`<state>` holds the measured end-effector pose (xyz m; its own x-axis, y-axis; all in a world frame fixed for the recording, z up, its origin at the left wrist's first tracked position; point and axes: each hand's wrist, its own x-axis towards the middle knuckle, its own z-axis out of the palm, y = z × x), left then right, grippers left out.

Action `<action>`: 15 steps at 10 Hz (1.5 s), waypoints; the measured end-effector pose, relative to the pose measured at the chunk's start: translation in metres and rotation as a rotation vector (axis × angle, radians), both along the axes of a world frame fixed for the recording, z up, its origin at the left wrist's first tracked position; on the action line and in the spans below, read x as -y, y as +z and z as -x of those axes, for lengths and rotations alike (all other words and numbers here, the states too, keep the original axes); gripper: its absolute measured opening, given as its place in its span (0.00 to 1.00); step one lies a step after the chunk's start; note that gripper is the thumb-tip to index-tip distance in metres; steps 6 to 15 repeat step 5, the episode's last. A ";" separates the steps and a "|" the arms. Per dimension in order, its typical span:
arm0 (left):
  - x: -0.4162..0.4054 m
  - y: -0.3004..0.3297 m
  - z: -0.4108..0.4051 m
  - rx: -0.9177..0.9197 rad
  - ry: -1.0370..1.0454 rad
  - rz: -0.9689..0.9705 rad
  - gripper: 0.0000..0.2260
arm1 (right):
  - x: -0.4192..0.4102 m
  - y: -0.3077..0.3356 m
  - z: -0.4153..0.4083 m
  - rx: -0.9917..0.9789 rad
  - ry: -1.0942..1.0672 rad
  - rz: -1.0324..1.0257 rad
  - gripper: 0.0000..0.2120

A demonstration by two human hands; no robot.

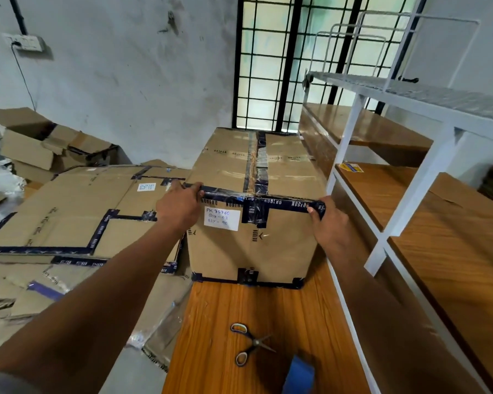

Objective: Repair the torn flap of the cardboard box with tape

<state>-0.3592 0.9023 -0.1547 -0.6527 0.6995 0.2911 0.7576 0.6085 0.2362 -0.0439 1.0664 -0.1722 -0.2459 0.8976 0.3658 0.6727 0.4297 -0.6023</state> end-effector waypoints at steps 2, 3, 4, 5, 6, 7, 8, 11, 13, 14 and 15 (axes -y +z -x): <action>0.011 0.000 -0.009 -0.071 -0.048 0.163 0.27 | 0.012 0.003 -0.014 0.169 -0.009 0.138 0.30; 0.023 0.000 -0.013 -0.047 -0.062 0.175 0.31 | 0.030 0.014 -0.020 0.188 0.011 0.164 0.34; 0.055 0.010 -0.031 -0.008 -0.100 0.117 0.34 | 0.066 0.020 -0.023 0.160 0.032 0.099 0.33; 0.089 0.024 -0.045 -0.045 -0.146 0.053 0.36 | 0.097 0.036 -0.020 0.173 0.013 0.016 0.34; 0.089 0.024 -0.045 -0.045 -0.146 0.053 0.36 | 0.097 0.036 -0.020 0.173 0.013 0.016 0.34; 0.089 0.024 -0.045 -0.045 -0.146 0.053 0.36 | 0.097 0.036 -0.020 0.173 0.013 0.016 0.34; 0.089 0.024 -0.045 -0.045 -0.146 0.053 0.36 | 0.097 0.036 -0.020 0.173 0.013 0.016 0.34; 0.089 0.024 -0.045 -0.045 -0.146 0.053 0.36 | 0.097 0.036 -0.020 0.173 0.013 0.016 0.34; 0.089 0.024 -0.045 -0.045 -0.146 0.053 0.36 | 0.097 0.036 -0.020 0.173 0.013 0.016 0.34; 0.089 0.024 -0.045 -0.045 -0.146 0.053 0.36 | 0.097 0.036 -0.020 0.173 0.013 0.016 0.34; 0.089 0.024 -0.045 -0.045 -0.146 0.053 0.36 | 0.097 0.036 -0.020 0.173 0.013 0.016 0.34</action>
